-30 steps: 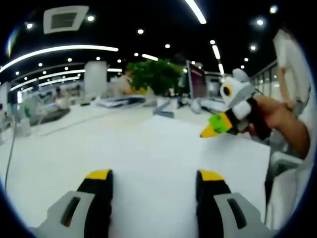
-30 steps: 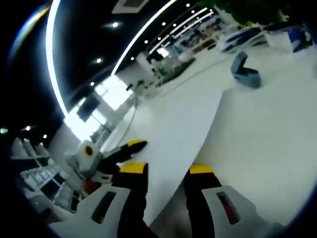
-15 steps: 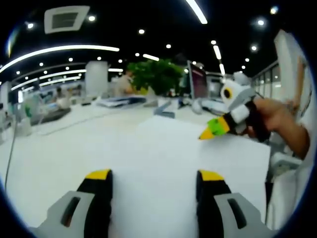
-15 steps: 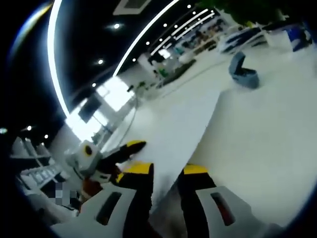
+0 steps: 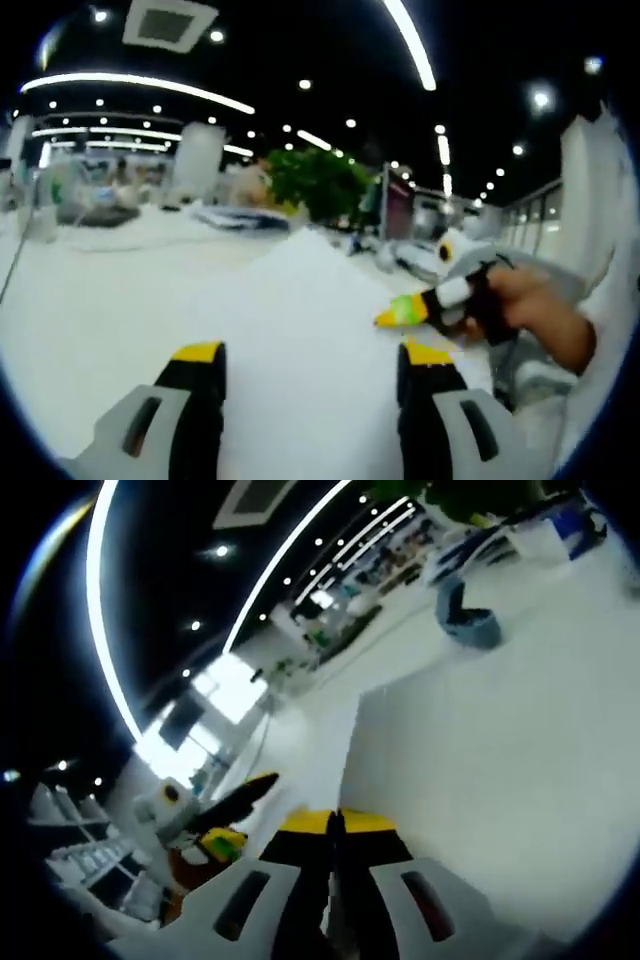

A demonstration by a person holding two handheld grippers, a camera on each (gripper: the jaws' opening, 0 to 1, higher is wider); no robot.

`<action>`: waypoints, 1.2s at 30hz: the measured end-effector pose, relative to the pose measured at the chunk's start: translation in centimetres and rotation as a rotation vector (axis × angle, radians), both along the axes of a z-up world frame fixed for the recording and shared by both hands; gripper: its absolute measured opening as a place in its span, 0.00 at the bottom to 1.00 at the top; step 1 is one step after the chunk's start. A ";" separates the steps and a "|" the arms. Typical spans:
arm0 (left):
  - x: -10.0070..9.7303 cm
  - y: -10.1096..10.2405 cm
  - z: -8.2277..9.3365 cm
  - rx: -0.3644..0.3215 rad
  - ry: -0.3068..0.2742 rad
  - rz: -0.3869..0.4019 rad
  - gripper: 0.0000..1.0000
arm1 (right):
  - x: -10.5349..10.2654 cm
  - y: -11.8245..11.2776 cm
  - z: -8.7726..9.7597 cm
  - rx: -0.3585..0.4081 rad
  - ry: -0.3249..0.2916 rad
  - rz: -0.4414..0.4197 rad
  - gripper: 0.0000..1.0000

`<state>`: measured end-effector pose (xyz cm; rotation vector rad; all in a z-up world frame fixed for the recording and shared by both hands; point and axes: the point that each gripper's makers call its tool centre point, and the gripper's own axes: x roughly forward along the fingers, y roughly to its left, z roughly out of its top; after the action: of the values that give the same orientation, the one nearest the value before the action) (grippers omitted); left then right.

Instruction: Pick up the paper insert the paper into the punch align the paper edges press the punch to punch holes

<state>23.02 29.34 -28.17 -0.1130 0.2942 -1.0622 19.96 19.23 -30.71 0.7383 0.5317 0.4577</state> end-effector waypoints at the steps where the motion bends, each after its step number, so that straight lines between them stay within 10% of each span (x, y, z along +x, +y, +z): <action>1: 0.1 0.4 0.2 -0.023 0.026 0.015 0.69 | 0.1 -0.1 0.1 0.017 0.008 -0.009 0.05; 10: -1.3 5.5 2.5 -0.355 0.315 0.150 0.71 | 1.1 -1.1 0.3 0.094 0.021 -0.076 0.04; 36: -7.2 2.2 1.8 -0.416 0.646 0.148 0.77 | 6.6 1.4 5.2 0.498 0.040 -0.164 0.04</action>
<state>15.86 31.56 -26.37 -0.8483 0.6318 -0.9039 26.54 20.59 -25.47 1.2607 0.3918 0.4265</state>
